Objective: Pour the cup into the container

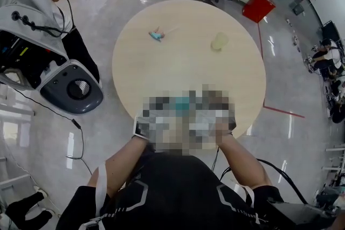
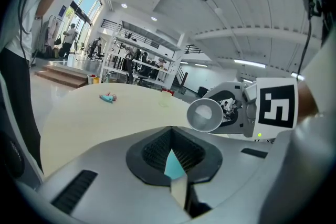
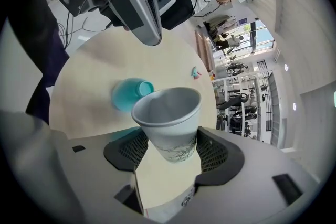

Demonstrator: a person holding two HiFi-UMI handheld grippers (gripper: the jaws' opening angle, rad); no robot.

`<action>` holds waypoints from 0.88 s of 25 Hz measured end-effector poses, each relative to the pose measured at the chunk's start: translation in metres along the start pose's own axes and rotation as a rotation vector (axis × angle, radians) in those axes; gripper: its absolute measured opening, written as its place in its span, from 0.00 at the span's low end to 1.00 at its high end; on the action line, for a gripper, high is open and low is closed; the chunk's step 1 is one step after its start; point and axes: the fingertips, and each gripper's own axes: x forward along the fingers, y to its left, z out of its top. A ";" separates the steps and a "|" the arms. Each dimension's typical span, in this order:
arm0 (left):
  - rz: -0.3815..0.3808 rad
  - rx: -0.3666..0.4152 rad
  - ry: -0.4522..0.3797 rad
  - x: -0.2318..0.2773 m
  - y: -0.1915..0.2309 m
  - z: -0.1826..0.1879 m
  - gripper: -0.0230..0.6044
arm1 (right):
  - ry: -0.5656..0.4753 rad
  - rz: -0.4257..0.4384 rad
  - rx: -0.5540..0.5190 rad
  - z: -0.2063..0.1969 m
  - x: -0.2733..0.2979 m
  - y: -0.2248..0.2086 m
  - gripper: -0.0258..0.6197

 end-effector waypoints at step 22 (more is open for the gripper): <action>-0.008 -0.011 -0.004 0.002 -0.002 -0.004 0.04 | 0.006 -0.044 -0.069 0.006 -0.010 -0.010 0.50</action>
